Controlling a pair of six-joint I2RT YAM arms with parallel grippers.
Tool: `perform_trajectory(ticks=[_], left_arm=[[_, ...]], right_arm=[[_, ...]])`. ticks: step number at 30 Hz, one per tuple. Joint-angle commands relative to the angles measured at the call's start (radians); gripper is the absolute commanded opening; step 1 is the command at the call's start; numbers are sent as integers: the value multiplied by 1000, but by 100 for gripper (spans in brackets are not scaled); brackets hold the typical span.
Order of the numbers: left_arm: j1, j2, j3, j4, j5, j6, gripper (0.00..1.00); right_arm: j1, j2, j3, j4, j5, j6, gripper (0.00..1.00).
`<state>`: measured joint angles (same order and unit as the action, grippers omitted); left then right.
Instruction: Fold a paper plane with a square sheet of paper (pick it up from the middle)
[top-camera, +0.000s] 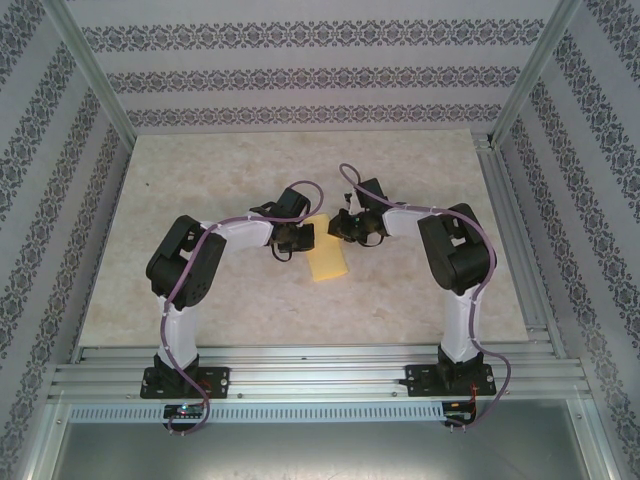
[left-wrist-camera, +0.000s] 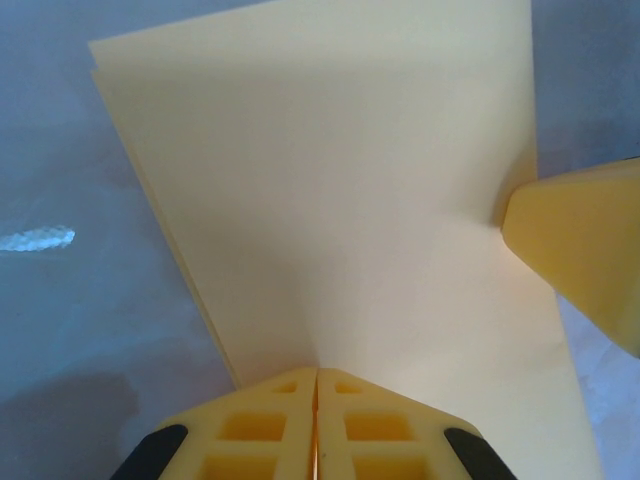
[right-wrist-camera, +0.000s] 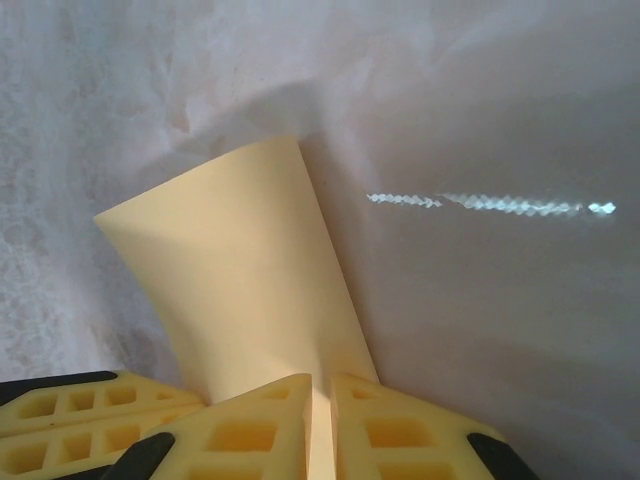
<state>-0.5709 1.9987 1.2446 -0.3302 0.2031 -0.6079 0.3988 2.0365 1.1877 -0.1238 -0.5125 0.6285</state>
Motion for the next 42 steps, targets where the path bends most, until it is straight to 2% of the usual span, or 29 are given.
perform_trajectory(ticks=[1,17,22,36,42], left_arm=[[-21,94,-47,-138,-30,25,10],[-23,94,-44,-148,-28,32,10],[-24,94,-48,-153,-30,36,10],[-28,97,-56,-158,-30,45,10],[-29,97,-57,-158,-31,46,10]], right_arm=[[1,-30,49,48,-18,26,14],[22,107,175,-11,37,14,14],[15,133,185,-9,103,25,14],[-1,148,206,11,266,86,15],[-6,147,292,-47,254,80,17]])
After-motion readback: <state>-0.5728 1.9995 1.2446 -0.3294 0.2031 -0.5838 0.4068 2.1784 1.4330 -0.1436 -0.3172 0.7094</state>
